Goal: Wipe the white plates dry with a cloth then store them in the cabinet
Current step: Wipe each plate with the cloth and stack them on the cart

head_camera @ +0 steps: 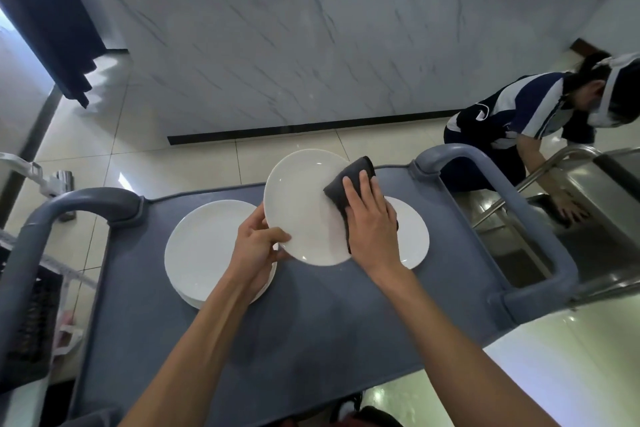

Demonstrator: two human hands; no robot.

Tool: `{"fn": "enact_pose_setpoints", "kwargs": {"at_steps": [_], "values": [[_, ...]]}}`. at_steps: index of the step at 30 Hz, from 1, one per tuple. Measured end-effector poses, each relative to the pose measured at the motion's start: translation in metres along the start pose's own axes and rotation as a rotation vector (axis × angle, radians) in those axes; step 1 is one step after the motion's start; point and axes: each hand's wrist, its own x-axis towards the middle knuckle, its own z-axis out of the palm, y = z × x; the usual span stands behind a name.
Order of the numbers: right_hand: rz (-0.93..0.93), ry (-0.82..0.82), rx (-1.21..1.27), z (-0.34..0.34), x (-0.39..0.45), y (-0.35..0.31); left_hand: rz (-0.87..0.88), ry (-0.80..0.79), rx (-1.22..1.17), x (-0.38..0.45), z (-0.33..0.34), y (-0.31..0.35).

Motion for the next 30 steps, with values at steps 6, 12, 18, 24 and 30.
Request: {"fn": "enact_pose_setpoints", "kwargs": {"at_steps": [6,12,18,24,30], "values": [[0.04,-0.003,0.022,0.012,-0.029,-0.018,0.019,0.029,-0.038,0.003,0.006,-0.003],[0.071,0.02,0.065,0.018,-0.042,-0.046,0.033,0.036,-0.054,0.001,0.009,-0.007],[0.094,0.024,0.155,0.018,-0.049,-0.071,0.046,0.029,-0.073,-0.002,0.008,-0.007],[0.142,0.063,0.173,0.013,-0.054,-0.065,0.06,0.041,-0.075,-0.006,0.005,-0.006],[0.193,0.112,0.225,0.008,-0.046,-0.043,0.069,0.03,-0.05,-0.007,0.005,-0.002]]}}
